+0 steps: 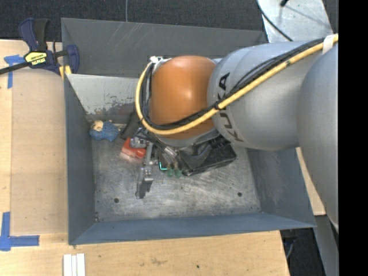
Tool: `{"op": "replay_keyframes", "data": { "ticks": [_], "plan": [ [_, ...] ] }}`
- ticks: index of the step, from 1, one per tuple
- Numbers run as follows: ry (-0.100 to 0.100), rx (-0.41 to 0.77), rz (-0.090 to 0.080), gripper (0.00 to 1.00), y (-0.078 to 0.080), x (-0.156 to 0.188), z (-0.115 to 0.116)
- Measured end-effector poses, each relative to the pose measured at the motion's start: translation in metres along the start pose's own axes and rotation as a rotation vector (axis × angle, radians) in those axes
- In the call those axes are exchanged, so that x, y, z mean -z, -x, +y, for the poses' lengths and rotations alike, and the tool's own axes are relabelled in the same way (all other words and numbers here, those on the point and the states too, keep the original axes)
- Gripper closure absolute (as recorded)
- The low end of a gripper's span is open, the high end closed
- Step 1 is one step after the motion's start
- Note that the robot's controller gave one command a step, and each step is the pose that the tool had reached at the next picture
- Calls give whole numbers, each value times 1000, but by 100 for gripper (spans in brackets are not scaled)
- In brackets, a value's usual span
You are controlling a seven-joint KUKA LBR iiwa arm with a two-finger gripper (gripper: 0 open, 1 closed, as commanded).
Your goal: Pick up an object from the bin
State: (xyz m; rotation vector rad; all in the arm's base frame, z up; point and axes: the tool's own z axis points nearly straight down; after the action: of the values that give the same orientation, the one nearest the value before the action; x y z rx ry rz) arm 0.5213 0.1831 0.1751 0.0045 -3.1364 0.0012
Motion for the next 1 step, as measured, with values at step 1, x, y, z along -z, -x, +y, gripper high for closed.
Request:
{"op": "replay_keyframes", "data": {
  "ticks": [1],
  "plan": [
    [0,40,-9,0,70,-66,-8]
  ]
}}
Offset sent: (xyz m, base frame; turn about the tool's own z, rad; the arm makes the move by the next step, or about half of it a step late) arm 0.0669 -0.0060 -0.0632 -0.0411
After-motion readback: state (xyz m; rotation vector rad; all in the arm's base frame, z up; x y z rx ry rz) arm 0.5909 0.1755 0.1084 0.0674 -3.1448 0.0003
